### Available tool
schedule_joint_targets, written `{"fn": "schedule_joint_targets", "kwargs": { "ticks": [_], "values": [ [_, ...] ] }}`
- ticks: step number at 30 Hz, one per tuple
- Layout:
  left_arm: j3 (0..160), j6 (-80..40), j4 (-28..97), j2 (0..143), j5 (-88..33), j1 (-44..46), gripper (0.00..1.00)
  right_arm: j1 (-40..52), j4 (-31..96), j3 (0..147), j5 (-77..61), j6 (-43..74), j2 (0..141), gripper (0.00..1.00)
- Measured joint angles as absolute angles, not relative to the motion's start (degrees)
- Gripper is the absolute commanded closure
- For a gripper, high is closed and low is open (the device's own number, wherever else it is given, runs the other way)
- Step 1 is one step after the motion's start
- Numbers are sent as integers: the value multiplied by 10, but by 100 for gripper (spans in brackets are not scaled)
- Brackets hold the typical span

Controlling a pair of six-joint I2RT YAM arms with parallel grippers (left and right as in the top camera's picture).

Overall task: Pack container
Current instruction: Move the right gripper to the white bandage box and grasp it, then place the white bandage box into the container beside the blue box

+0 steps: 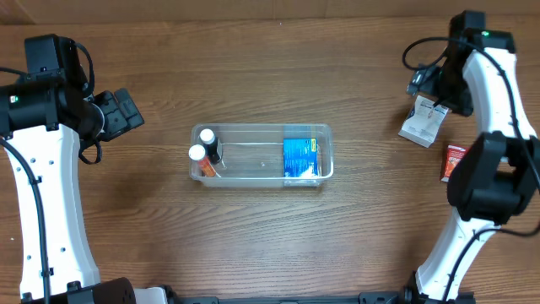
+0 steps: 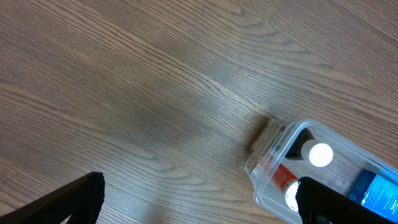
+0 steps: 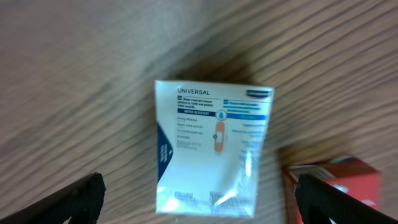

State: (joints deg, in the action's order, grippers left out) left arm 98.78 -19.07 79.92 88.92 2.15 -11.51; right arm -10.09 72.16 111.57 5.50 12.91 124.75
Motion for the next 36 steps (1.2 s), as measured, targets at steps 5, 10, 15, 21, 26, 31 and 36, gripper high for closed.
{"fn": "schedule_joint_targets", "kwargs": {
  "ticks": [5,10,15,21,26,31,36],
  "values": [
    [988,-191,799,889,22,-115,0,-102,725,1112,53,123,1309,0],
    [988,-191,799,889,22,-115,0,-102,725,1106,48,121,1336,0],
    [988,-191,799,889,22,-115,0,-102,728,1106,47,120,1336,22],
    [988,-191,797,889,22,-115,0,-102,733,1106,45,120,1336,36],
    [988,-191,797,889,22,-115,0,-100,746,1105,34,120,1323,36],
    [988,-191,797,889,22,-115,0,-46,792,1102,16,120,1167,35],
    [988,-191,797,889,22,-115,0,142,837,1105,2,126,1006,34]
  ]
}}
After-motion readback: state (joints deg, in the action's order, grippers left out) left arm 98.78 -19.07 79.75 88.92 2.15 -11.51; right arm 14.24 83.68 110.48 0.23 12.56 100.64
